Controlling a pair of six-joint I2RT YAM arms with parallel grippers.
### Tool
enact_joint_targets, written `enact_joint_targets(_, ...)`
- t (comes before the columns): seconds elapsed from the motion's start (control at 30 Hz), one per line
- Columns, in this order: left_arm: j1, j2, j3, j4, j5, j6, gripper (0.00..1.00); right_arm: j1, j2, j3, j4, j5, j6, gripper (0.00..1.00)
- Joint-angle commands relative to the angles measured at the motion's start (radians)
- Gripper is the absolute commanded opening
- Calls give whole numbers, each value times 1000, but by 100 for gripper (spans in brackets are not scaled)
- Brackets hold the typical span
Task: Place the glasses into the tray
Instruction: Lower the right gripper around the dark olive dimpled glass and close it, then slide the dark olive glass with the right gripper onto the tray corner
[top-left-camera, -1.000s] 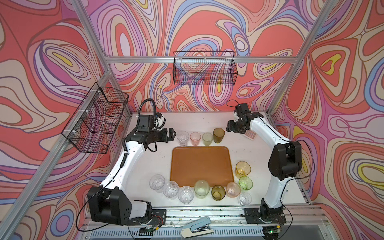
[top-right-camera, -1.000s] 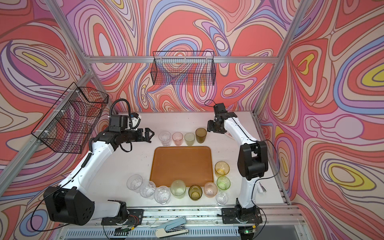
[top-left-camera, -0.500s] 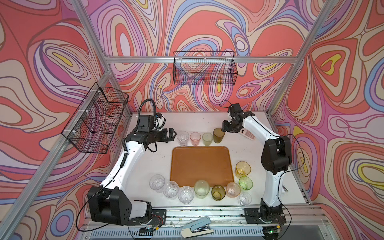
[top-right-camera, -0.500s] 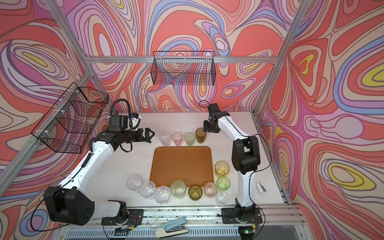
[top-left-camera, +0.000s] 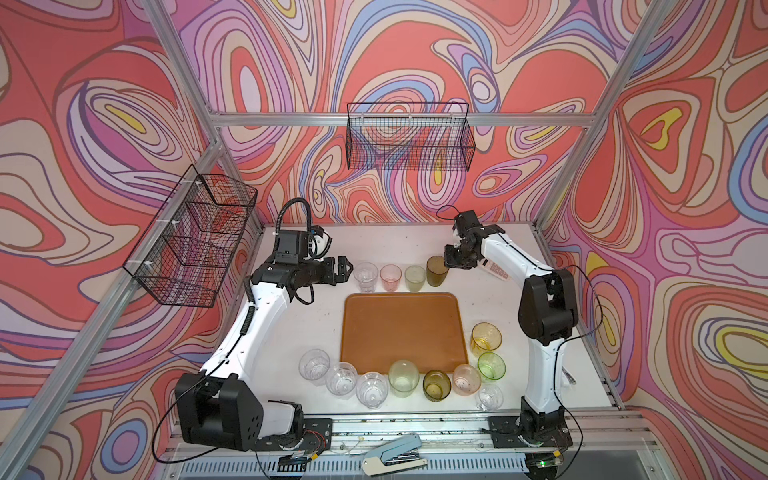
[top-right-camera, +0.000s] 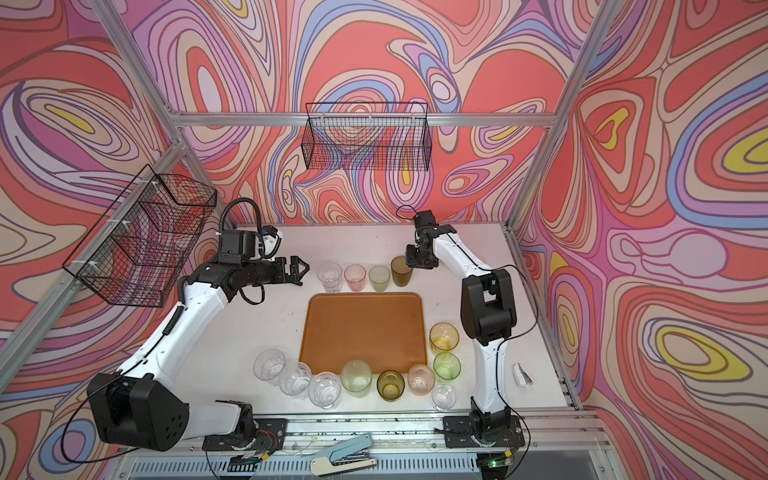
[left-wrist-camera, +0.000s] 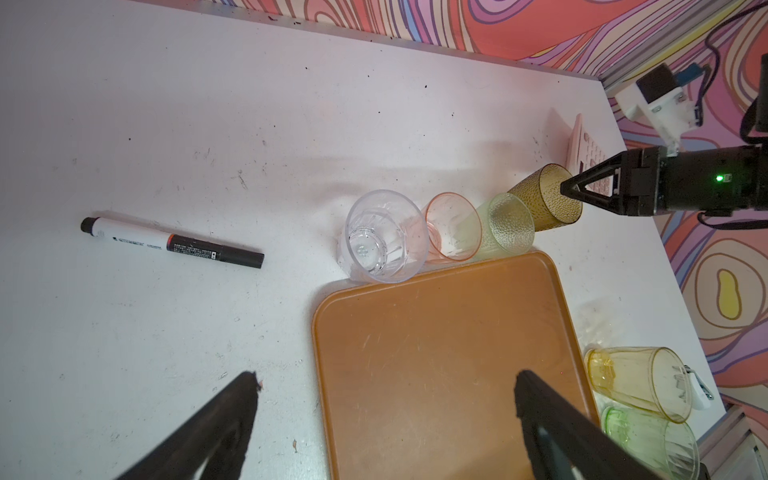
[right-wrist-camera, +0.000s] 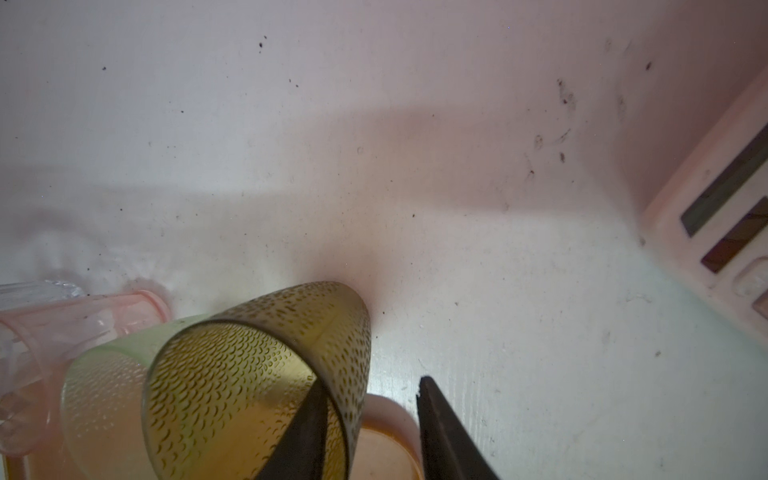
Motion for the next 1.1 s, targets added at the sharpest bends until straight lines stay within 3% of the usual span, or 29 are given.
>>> enact_joint_targets(0.0, 3, -4, -9, 7, 13, -5, 99, 4, 13, 19, -10, 12, -5, 34)
enact_joint_targets(0.8, 3, 2, -6, 3, 18, -8, 99, 5, -13, 36, -40, 58, -8, 1)
enact_joint_targets(1.07, 2, 3, -6, 5, 22, -11, 99, 6, -57, 40, -83, 87, -23, 0)
